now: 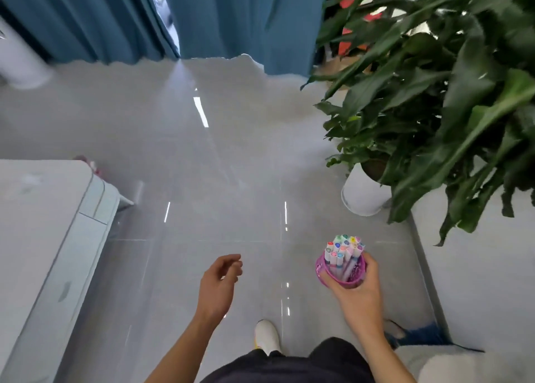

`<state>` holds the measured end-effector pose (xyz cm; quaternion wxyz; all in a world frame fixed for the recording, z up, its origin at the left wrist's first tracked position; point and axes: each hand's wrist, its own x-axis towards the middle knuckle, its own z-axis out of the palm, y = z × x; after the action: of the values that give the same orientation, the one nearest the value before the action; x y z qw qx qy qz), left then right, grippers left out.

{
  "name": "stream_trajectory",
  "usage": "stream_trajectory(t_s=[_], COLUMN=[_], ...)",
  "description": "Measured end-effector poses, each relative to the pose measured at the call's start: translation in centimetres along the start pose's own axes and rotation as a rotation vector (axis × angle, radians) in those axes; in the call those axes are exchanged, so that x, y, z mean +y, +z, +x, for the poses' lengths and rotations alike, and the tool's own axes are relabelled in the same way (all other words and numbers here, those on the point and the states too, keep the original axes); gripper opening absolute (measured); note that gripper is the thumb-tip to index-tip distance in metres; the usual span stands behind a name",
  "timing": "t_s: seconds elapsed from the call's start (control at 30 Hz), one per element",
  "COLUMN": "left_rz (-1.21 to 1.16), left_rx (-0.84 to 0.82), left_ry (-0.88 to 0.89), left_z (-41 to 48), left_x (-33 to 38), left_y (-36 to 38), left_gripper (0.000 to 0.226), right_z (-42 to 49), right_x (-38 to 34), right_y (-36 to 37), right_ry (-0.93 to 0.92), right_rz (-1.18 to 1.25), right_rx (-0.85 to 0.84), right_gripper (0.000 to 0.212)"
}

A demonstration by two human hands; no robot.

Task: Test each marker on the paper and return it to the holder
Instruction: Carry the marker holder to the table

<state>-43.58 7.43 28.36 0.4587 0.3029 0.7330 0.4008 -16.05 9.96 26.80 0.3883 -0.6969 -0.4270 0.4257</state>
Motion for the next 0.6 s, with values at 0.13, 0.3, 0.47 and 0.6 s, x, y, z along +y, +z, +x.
stream_trajectory(t_s=[0.13, 0.3, 0.47, 0.6], left_rz=[-0.05, -0.093, -0.133, -0.16], left_rx=[0.053, 0.101, 0.169, 0.22], left_ry=[-0.042, -0.066, -0.077, -0.114], left_z=[2.1, 5.5, 10.7, 14.6], left_x=[0.5, 1.4, 3.4, 4.7], left_y=[-1.7, -3.0, -3.9, -3.7], left_gripper=[0.017, 0.017, 0.016, 0.015], right_z=[1.5, 4.6, 9.5, 14.6], right_x=[-1.5, -3.9, -7.0, -9.5], right_y=[3.6, 7.5, 11.6, 14.8], right_ry=[-0.017, -0.05, -0.082, -0.096], right_rz=[-0.003, -0.027, -0.045, -0.05], right_rx=[-0.055, -0.144, -0.222, -0.275], right_gripper=[0.088, 0.085, 0.083, 0.079])
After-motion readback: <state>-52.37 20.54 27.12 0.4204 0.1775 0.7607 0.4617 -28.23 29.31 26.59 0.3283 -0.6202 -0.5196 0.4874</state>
